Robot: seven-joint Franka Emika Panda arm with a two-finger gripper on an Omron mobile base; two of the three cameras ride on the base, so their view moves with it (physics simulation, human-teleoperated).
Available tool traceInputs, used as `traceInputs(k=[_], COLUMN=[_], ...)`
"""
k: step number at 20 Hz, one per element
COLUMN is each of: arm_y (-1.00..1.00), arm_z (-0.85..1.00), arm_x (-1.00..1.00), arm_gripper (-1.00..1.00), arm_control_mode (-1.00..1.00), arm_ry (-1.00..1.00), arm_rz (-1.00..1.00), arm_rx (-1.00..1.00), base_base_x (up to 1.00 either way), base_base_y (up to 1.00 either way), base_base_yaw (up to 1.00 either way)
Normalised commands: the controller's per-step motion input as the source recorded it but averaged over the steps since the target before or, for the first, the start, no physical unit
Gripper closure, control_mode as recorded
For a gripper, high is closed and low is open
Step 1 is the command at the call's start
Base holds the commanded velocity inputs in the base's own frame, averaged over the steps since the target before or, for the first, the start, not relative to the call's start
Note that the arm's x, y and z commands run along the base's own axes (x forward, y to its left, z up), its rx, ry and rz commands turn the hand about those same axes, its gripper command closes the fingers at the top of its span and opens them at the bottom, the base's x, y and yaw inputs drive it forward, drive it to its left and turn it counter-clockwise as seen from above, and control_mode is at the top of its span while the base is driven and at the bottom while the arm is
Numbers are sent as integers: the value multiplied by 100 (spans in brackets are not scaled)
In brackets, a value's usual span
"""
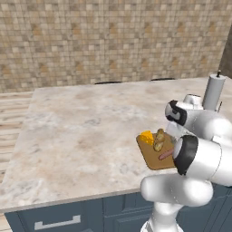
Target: Retrieve the sausage and cheese from the fridge and place them on the cutting board on the counter.
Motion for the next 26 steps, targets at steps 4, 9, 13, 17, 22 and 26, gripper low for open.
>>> traceInputs(k=[4, 9, 13, 17, 22, 26], arm_y=[7, 13, 19, 29, 39, 36], arm_z=[14, 22, 17, 10, 0, -2], arm_x=[-85, -80, -75, -73, -67, -55], arm_gripper=[-100, -100, -100, -100, -100, -100], arm_control_mode=[-100, -100, -100, -100, -100, -100], arm_ry=[-5, -14, -8, -9, -16, -30], arm_rz=[10, 12, 14, 19, 24, 33], arm_rx=[-1, -4, -11, -21, -16, -10], base_base_x=[0, 0, 0, 0, 0, 0], base_base_y=[0, 0, 0, 0, 0, 0], base_base_yaw=[0, 0, 0, 0, 0, 0])
